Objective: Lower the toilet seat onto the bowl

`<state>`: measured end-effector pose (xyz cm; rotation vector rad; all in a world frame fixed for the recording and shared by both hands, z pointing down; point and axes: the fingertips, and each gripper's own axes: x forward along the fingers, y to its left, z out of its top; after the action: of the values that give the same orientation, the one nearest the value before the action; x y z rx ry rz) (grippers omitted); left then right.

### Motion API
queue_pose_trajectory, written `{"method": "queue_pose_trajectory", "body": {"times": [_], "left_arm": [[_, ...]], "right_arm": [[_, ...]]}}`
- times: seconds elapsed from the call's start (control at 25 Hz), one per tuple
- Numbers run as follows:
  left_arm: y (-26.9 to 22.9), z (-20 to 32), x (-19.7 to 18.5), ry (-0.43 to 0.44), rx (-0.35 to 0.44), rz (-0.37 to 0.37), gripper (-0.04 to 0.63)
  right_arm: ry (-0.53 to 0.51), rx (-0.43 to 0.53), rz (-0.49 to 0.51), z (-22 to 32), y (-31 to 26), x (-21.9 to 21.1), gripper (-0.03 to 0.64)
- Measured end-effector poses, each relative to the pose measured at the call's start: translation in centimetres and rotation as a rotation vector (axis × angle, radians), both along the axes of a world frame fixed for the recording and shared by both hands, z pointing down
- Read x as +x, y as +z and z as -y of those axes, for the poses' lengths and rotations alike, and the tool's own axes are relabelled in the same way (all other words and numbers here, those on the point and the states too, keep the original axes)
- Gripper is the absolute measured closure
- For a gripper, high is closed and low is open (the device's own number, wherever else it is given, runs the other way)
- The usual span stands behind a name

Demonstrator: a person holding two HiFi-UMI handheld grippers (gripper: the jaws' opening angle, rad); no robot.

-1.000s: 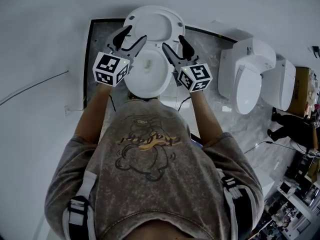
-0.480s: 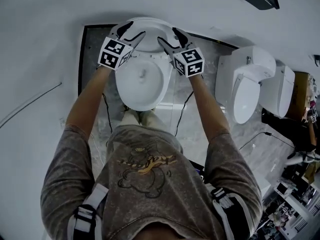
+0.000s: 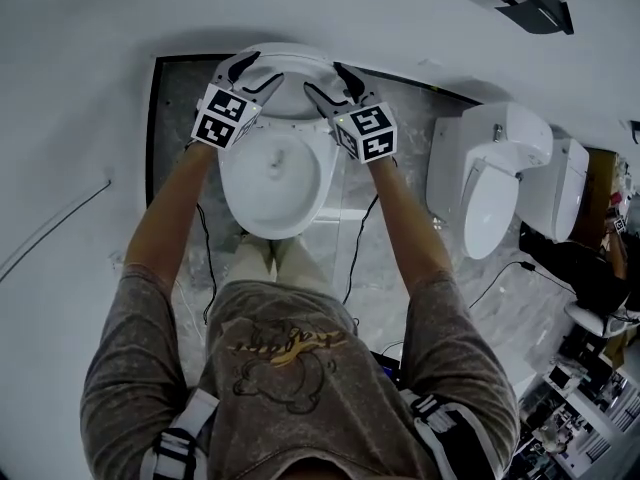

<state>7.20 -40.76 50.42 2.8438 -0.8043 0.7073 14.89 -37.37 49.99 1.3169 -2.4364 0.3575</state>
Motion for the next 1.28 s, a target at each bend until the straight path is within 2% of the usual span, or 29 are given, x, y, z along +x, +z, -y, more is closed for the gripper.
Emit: {"method": "queue_pose_trajectory", "body": {"times": [0.2,0.56,0.88,1.08,1.28], "left_arm": [[0.5,-0.1,-0.3,-0.005,0.004,0.034,0.350],[-0.4,-2.8,-0.8,0.008,-0.069,-0.017,0.350],[-0.9,-8.2,-2.7,0.009,-0.107,-0.061,0.351],[-0.4,-12.0,-3.8,-0.010,-0.128,-0.039,0.367],[-0.1,-14.7,-5.0,-0.068,-0.135,-0.023,0.388]], "right_arm": [[0.033,-0.001,0.026,-0.1,0.0,0.0,0.333],[0.054,-0.017,0.042,-2.8,-0.5,-0.5,0.333],[0.131,-0.015,0.067,-8.1,-0.8,-2.1,0.333],[0.142,-0.035,0.045,-12.1,-0.4,-2.8,0.334],[0.140,-0.033,0.038,-15.1,0.0,-3.7,0.336]]}}
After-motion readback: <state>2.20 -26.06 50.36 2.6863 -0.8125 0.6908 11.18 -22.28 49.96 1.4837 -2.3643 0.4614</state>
